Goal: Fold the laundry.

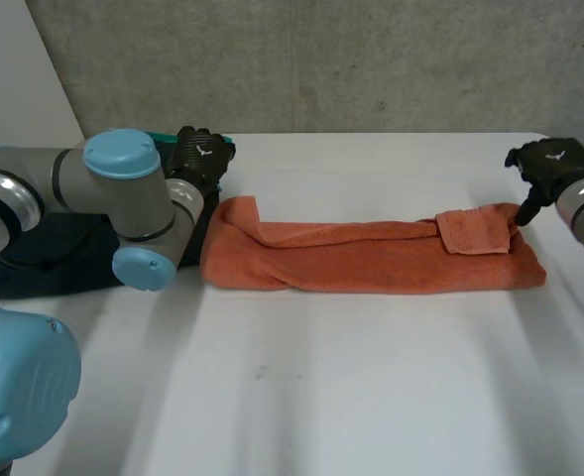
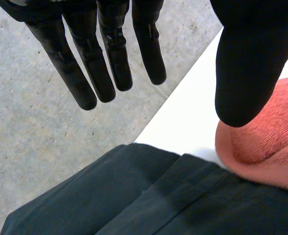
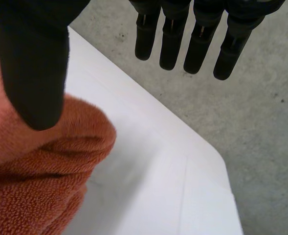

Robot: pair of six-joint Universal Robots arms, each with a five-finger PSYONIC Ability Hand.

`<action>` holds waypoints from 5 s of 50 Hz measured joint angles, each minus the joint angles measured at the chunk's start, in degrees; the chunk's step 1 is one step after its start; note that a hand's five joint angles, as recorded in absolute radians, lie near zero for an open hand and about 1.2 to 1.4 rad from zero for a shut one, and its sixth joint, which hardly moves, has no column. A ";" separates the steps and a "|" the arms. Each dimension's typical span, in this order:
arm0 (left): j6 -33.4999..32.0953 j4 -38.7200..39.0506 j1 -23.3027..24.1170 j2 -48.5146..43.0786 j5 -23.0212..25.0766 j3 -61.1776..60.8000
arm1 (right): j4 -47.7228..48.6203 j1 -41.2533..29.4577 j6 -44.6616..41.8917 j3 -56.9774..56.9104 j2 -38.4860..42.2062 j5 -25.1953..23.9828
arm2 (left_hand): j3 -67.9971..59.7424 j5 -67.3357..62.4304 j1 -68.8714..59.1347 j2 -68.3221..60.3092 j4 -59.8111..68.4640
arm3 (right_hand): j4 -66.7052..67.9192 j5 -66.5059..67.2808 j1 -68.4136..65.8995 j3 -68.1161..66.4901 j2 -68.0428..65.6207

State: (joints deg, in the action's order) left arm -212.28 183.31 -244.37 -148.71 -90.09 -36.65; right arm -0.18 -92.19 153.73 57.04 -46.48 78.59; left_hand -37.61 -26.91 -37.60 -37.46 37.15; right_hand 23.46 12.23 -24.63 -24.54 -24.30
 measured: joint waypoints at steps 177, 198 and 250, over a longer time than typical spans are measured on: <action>-10.90 -6.27 -17.14 -7.36 -5.37 11.25 | 27.86 -0.26 4.40 37.47 -22.65 -6.87 | -29.52 -27.10 -26.56 -30.95 31.48 | 45.09 45.12 -40.39 -43.70 -43.33; -5.92 -6.08 -19.07 -11.54 -4.02 23.53 | 26.40 -3.03 3.80 40.62 -28.01 -6.92 | 16.33 15.91 21.10 16.92 -17.20 | 45.09 45.12 -40.39 -43.70 -43.33; 2.04 -10.79 3.35 17.01 -2.50 -27.74 | 2.37 -1.58 24.59 19.83 -51.53 -4.30 | -30.25 -29.62 -27.47 -30.76 31.44 | 45.10 45.12 -40.36 -43.70 -43.33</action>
State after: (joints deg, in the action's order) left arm -210.24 172.52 -241.02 -131.70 -92.59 -64.39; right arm 2.20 -93.77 178.32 76.88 -98.01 74.29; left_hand -67.86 -56.53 -65.06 -68.22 68.59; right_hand 68.56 57.35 -64.99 -68.24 -67.63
